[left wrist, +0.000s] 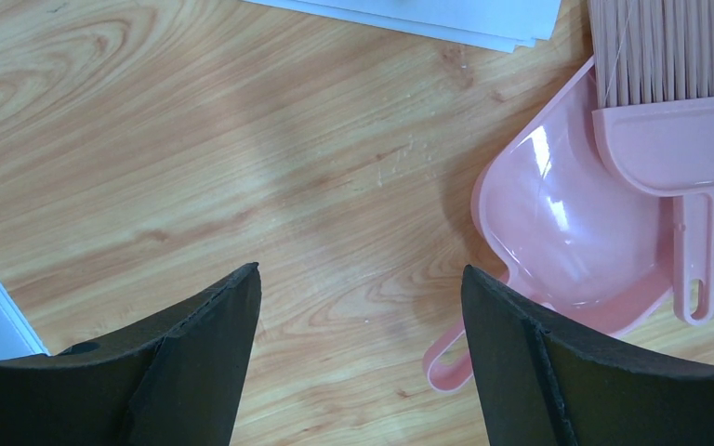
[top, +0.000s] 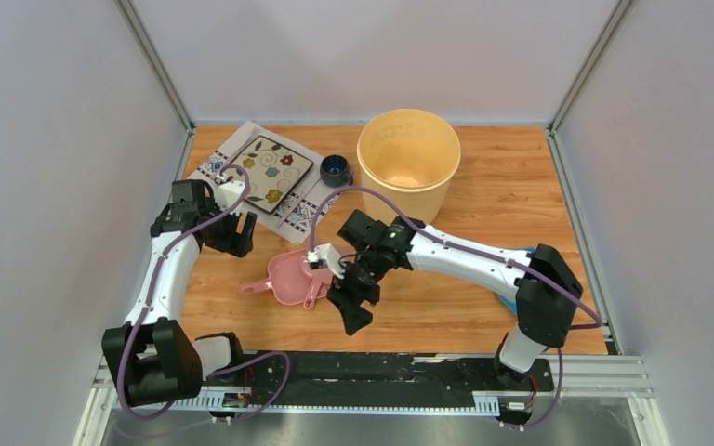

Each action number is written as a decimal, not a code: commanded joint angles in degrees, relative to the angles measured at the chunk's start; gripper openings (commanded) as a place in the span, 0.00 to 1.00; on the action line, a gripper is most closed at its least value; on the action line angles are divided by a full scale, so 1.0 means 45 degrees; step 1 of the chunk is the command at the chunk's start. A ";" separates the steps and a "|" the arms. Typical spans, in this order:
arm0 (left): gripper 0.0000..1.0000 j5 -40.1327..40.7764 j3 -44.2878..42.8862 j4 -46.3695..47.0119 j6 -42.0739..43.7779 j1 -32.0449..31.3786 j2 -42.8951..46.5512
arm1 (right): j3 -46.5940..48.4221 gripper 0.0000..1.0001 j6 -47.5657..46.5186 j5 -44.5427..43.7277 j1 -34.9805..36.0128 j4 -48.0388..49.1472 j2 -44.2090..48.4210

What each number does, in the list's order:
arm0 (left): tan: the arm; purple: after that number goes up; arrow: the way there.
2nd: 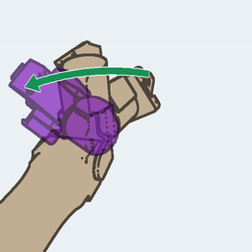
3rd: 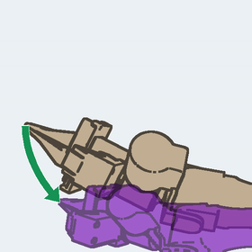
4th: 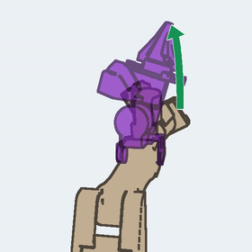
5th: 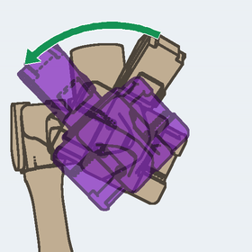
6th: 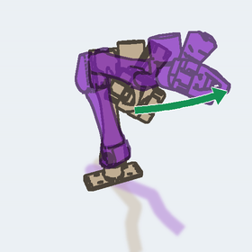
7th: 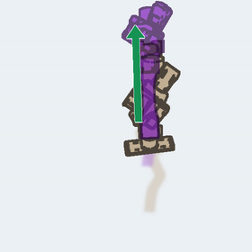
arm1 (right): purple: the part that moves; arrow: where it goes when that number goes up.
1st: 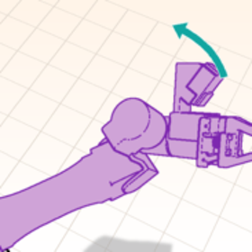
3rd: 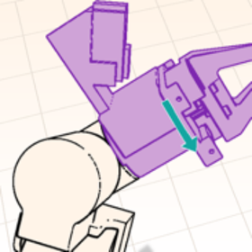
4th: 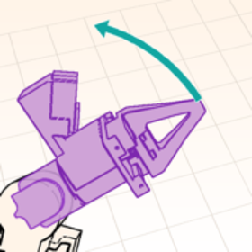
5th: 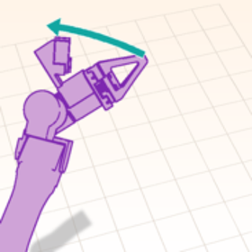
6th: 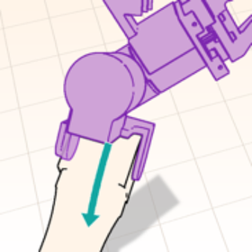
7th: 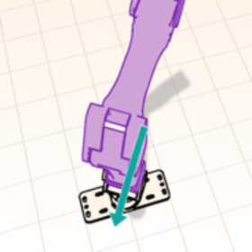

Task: Sweep away the paper scraps from the table

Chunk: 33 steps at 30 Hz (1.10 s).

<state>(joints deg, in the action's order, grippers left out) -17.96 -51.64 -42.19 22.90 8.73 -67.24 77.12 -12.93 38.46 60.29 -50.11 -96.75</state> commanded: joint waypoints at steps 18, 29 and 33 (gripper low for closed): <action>0.86 -0.0541 -0.0029 -0.0174 0.0478 0.0110 -0.0409 | -0.3915 0.80 0.3771 0.0889 -0.7145 0.0335 0.3960; 0.87 -0.0502 0.0147 -0.0116 0.0655 0.0130 -0.0526 | -0.4111 0.80 0.4083 -0.1706 -0.9453 -0.0798 0.5133; 0.87 -0.0560 0.0302 0.0098 0.0421 0.0130 -0.0643 | -0.3897 0.81 0.4474 -0.2803 -0.9901 -0.1188 0.5074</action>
<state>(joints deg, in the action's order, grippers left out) -19.03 -50.98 -42.63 24.58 8.75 -69.65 57.71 4.84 32.12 17.41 -53.08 -74.59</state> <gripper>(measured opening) 0.869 0.808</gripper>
